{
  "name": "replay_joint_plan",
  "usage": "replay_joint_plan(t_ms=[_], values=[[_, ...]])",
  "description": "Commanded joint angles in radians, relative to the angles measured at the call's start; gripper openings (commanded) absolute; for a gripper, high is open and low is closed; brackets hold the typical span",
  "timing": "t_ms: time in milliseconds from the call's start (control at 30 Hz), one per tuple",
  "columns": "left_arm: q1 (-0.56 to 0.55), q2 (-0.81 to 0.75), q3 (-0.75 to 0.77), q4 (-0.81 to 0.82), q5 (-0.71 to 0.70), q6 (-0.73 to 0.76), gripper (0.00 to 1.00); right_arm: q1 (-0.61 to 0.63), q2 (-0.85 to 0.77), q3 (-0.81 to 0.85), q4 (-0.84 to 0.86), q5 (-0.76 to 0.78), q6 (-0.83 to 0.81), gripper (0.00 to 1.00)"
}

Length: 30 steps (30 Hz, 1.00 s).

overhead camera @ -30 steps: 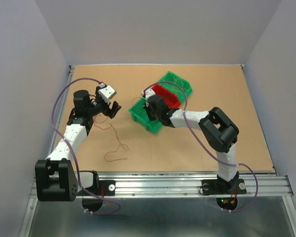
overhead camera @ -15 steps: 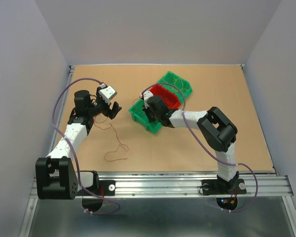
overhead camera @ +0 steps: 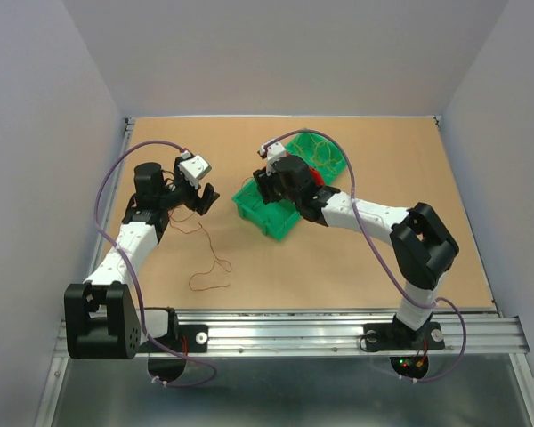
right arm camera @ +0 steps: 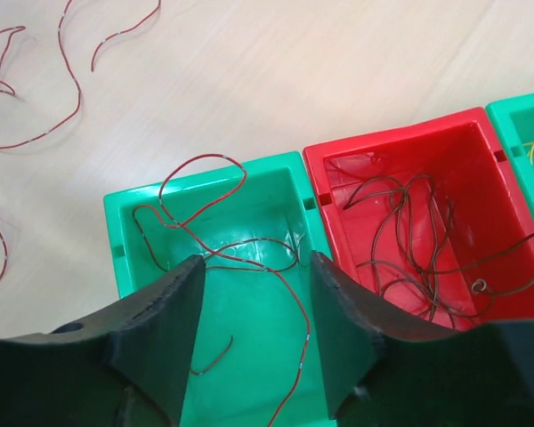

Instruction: Untangle the cables

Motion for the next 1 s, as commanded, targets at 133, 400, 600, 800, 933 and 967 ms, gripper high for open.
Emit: replay_joint_plan(t_ms=[133, 400, 600, 800, 933, 967], values=[[0.003, 0.0, 0.051, 0.01, 0.019, 0.01, 0.82, 0.001, 0.031, 0.072, 0.029, -0.043, 0.013, 0.64], [0.003, -0.003, 0.048, 0.008, 0.018, 0.01, 0.82, 0.001, 0.122, 0.17, 0.026, -0.045, 0.053, 0.65], [0.003, -0.001, 0.048, 0.007, 0.021, 0.01, 0.82, 0.001, 0.157, 0.188, 0.019, -0.028, 0.05, 0.43], [0.003, 0.0, 0.049, 0.007, 0.021, 0.012, 0.82, 0.001, 0.142, 0.139, 0.014, -0.052, 0.036, 0.03], [0.003, 0.003, 0.051, 0.007, 0.021, 0.012, 0.82, 0.0, 0.146, 0.112, 0.006, -0.077, 0.022, 0.01], [0.003, 0.003, 0.049, 0.007, 0.021, 0.01, 0.82, 0.001, 0.157, 0.109, 0.005, -0.077, 0.021, 0.01]])
